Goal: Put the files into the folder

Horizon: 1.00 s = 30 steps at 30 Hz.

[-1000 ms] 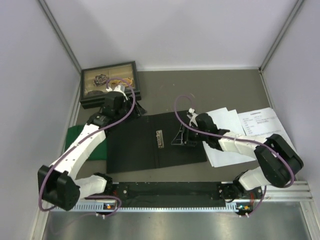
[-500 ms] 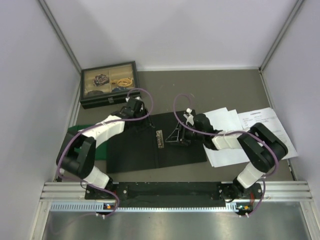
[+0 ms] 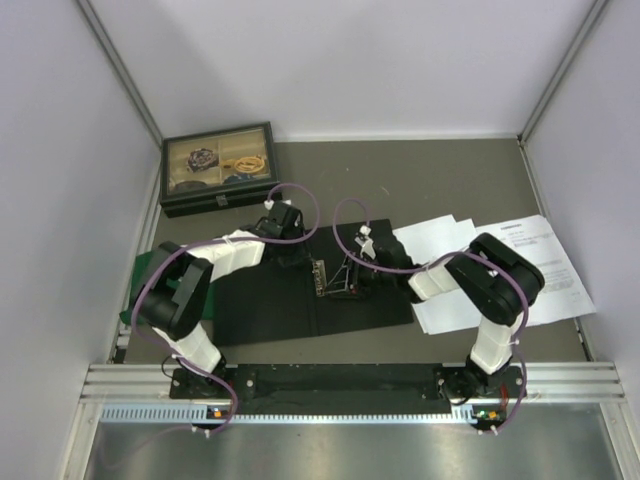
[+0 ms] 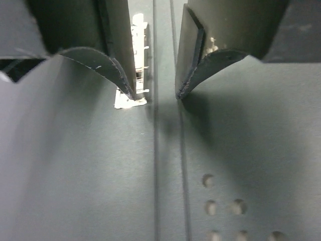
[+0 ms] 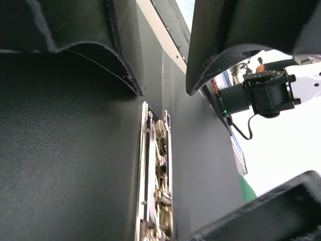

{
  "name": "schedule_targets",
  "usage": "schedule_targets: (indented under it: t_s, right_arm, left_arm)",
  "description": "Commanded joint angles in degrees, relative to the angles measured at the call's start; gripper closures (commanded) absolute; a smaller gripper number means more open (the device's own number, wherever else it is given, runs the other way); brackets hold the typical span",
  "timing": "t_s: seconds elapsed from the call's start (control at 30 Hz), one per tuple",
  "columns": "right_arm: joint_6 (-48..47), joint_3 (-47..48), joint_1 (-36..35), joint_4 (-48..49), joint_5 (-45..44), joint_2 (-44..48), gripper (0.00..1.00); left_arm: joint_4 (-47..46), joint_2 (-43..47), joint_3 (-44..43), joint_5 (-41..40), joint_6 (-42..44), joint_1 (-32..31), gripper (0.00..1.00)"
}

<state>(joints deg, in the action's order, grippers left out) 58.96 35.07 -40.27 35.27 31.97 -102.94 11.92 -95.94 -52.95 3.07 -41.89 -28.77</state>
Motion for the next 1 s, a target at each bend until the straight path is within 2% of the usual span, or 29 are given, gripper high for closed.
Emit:
schedule_targets:
  t_s: [0.0,0.1,0.23,0.47,0.5,0.73,0.87,0.97]
  right_arm:
    - [1.33,2.46,-1.56,5.43,0.99,-2.44,0.62]
    - [1.6,3.42,-2.44,5.52,0.82,-3.76,0.63]
    - [0.55,4.65,-2.88,4.03,-0.85,-4.55,0.66]
    - [-0.51,5.45,-3.06,3.84,-1.55,-5.7,0.74]
    - [-0.77,5.88,-2.97,3.85,-1.64,-5.87,0.78]
    - [-3.58,8.43,-3.06,1.3,-2.34,-6.93,0.85]
    - [-4.47,9.58,-3.06,-0.54,-2.34,-7.46,1.0]
    - [-4.99,9.4,-3.41,-1.16,-2.61,-7.81,1.0]
  left_arm:
    - [-3.58,0.23,-0.58,-1.92,-0.03,-1.37,0.57]
    - [-2.87,-0.3,-0.05,-2.63,-0.56,-1.9,0.6]
    - [-1.82,-1.61,1.09,-5.44,-1.79,-1.99,0.71]
    - [-0.94,-3.29,1.88,-6.23,-2.85,-2.07,0.99]
    - [-0.59,-3.29,1.88,-6.23,-2.85,-1.99,1.0]
    - [-0.41,-3.11,2.5,-5.97,-2.94,-1.99,1.0]
    - [-0.59,-3.02,3.03,-5.62,-2.85,-1.99,1.0]
    - [0.03,-2.76,2.68,-5.62,-2.59,-1.99,1.0]
